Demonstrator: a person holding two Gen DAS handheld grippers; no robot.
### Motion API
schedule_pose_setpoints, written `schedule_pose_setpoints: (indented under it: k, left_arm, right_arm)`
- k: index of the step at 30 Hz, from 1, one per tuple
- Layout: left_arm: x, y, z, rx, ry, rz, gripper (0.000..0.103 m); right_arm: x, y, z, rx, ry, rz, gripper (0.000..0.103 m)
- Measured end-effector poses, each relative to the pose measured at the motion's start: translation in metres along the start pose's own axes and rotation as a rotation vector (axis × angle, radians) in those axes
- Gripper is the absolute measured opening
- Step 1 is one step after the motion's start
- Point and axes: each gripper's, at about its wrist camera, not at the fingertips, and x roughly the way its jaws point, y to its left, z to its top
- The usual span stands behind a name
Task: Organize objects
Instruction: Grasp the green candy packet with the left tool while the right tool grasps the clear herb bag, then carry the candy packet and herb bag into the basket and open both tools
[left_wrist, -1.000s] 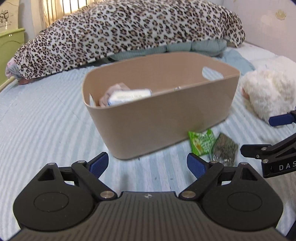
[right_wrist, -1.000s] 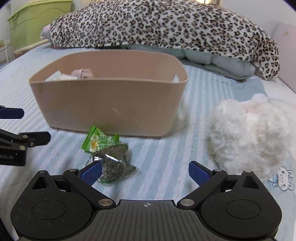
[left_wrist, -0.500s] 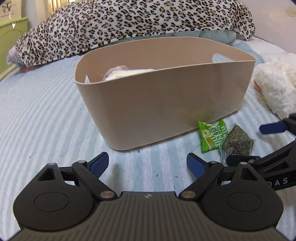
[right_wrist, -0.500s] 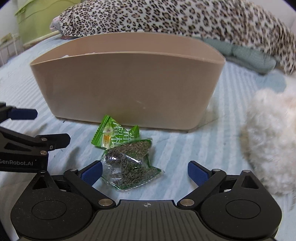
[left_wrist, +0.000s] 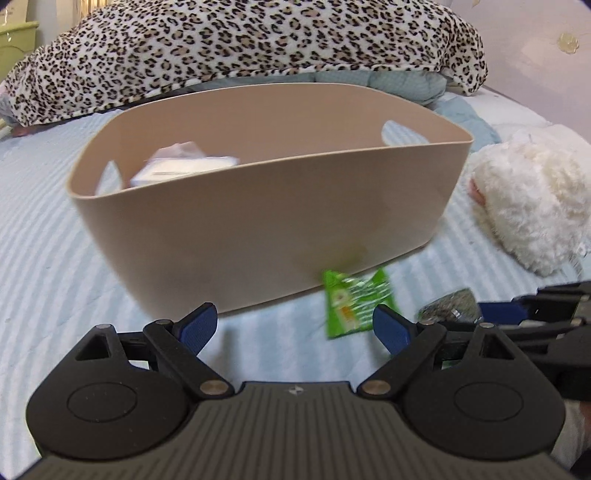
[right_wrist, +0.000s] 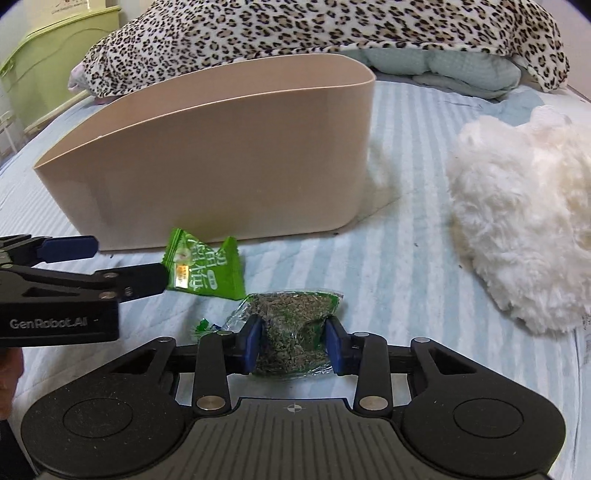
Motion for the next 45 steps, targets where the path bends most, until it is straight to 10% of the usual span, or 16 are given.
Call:
schedule_pose_setpoints:
  k: [8, 18, 28, 45]
  left_arm:
    - [0.028, -0.017, 0.006, -0.071, 0.048, -0.030, 0.090]
    - [0.031, -0.021, 0.002, -0.002, 0.052, -0.062, 0.027]
    - [0.003, -0.018, -0.002, 0.030, 0.058, -0.127, 0.025]
    - [-0.083, -0.003, 0.046, 0.065, -0.186, -0.122, 0.025]
  right_arm:
    - [0.000, -0.005, 0.000, 0.022, -0.013, -0.022, 0.034]
    - [-0.003, -0.007, 0.000, 0.031, -0.043, -0.046, 0.032]
    - [-0.025, -0.002, 0.000, 0.047, -0.110, -0.040, 0.030]
    - [-0.086, -0.009, 0.049, 0.142, -0.326, -0.020, 0.030]
